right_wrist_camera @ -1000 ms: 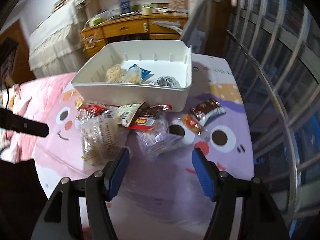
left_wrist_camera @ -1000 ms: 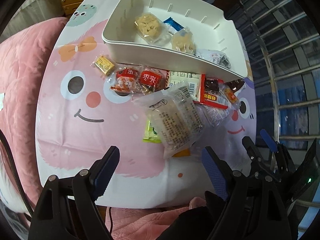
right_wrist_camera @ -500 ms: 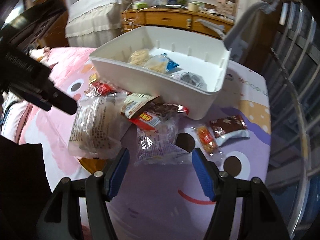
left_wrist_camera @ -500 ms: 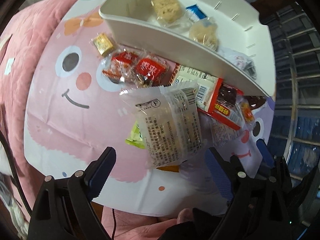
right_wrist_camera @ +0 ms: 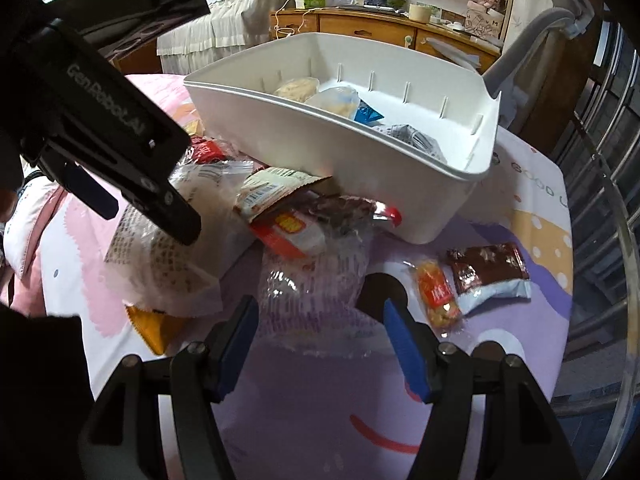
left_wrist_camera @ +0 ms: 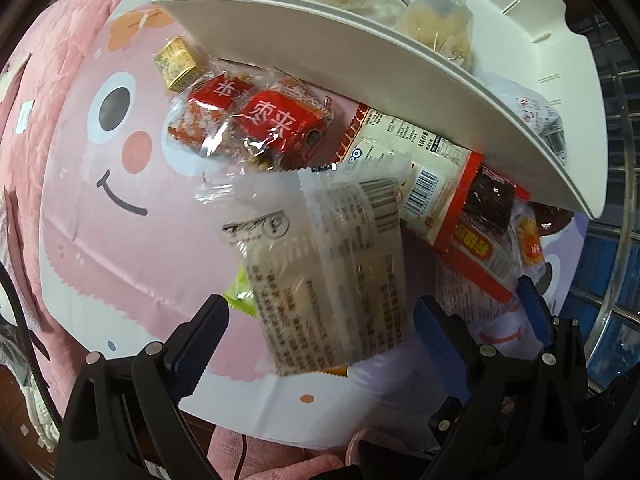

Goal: Organize snacks
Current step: 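Grasp the large clear printed bag with the left tool while the right tool grasps a clear bag, then lift both clear bags over the white tray and release them inside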

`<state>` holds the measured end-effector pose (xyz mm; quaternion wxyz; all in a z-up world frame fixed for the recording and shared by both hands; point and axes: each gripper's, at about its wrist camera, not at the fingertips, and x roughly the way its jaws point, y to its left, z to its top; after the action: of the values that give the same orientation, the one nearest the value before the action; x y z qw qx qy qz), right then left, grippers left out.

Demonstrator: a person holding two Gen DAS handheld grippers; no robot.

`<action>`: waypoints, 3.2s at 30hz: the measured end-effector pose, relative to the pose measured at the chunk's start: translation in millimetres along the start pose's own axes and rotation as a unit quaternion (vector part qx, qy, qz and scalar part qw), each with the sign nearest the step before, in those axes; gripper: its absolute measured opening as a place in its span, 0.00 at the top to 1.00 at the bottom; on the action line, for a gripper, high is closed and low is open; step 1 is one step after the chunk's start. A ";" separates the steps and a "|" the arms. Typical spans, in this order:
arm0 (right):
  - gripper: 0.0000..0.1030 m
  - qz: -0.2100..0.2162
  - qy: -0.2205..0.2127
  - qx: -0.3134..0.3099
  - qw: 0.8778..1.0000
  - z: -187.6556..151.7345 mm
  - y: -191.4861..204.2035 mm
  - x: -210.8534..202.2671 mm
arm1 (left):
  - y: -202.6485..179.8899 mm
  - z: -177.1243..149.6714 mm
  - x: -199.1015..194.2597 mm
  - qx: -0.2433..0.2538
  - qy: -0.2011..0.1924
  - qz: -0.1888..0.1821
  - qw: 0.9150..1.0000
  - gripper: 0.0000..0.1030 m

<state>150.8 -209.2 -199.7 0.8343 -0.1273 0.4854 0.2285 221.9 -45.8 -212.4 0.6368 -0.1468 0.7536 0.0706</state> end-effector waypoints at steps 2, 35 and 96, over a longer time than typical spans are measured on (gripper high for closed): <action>0.34 0.016 0.010 0.014 1.000 1.8 -3.0 6.9 | -4.6 4.8 6.0 -0.003 0.004 0.004 1.000 0.10; 0.44 0.030 0.048 0.041 0.998 6.8 5.8 35.0 | 6.0 -9.1 21.5 -0.001 0.000 0.004 1.000 0.35; 0.48 -0.088 -0.071 0.153 0.982 149.2 20.0 -35.6 | 50.9 95.5 -153.8 0.207 -0.179 -0.074 0.959 0.33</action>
<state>237.8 -136.3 -94.6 0.8933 -0.0243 0.4406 0.0855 318.2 50.6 -82.8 0.7810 -0.0517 0.6127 -0.1091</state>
